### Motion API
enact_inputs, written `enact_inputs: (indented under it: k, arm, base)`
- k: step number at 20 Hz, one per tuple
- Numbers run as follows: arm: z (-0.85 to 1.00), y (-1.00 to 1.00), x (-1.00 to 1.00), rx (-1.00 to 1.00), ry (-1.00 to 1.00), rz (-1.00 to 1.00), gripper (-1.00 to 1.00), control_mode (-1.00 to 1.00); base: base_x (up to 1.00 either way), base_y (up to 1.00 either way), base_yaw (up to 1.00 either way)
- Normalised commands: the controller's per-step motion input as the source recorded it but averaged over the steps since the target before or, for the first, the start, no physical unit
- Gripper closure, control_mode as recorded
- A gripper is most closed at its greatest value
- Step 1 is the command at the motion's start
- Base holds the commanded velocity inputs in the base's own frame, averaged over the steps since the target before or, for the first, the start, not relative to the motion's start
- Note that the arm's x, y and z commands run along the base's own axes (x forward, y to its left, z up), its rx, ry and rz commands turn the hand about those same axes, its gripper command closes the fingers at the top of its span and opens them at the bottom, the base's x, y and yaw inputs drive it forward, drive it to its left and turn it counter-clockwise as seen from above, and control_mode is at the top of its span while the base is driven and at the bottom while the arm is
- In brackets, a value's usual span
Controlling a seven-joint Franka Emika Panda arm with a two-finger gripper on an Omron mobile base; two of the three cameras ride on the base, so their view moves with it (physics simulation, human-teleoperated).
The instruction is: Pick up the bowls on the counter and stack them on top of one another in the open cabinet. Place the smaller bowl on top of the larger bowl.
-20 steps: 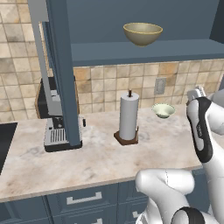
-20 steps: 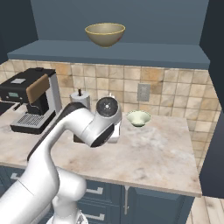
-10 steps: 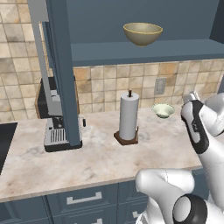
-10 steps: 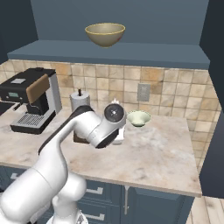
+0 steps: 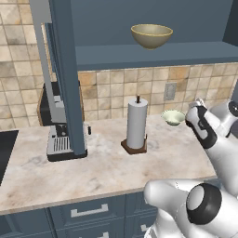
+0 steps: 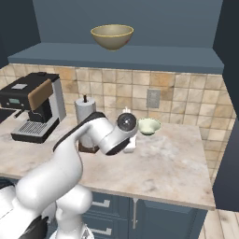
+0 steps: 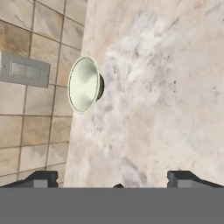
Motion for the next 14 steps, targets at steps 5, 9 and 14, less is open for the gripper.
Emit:
enact_inputs:
  k: [5, 9, 14]
  arm:
    - [-0.12, -0.14, 0.42, 0.04, 0.03, 0.02, -1.00, -1.00]
    - [-0.15, -0.17, 0.31, 0.02, 0.00, 0.03, -1.00, -1.00]
    - [-0.20, -0.12, 0.26, 0.00, -0.01, 0.03, -1.00, -1.00]
  base:
    - [0.00, 0.00, 0.00]
    - [0.00, 0.00, 0.00]
    - [0.00, 0.00, 0.00]
